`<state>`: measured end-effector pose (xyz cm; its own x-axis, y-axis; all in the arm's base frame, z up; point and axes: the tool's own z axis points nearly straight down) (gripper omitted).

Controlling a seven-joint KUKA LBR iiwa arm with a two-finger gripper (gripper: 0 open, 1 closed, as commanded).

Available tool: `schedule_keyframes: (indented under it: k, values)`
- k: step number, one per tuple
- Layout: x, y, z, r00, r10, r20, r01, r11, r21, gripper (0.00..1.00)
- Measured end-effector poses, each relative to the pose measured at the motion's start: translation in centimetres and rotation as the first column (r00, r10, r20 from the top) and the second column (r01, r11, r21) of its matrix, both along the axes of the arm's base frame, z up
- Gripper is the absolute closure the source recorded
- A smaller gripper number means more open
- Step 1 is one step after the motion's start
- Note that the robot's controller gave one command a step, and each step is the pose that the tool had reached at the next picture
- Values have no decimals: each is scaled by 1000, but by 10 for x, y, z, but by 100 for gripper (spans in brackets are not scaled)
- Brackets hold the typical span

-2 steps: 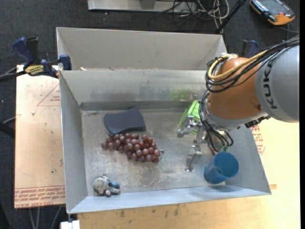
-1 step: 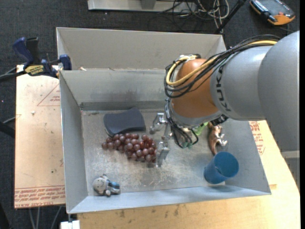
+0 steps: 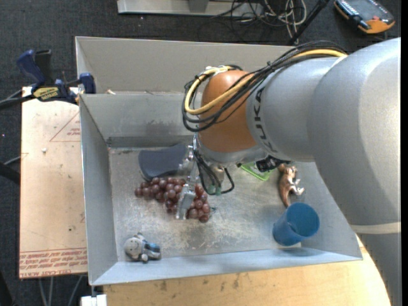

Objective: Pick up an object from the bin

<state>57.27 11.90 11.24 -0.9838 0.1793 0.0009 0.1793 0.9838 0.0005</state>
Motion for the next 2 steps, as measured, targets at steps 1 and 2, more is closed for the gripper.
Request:
schedule_keyframes:
  k: [1, 2]
  values:
    - [1, 22, 3, 999, 42, 3, -42, 999, 3, 0]
    - [1, 6, -30, 997, -83, 2, 83, 997, 1, 0]
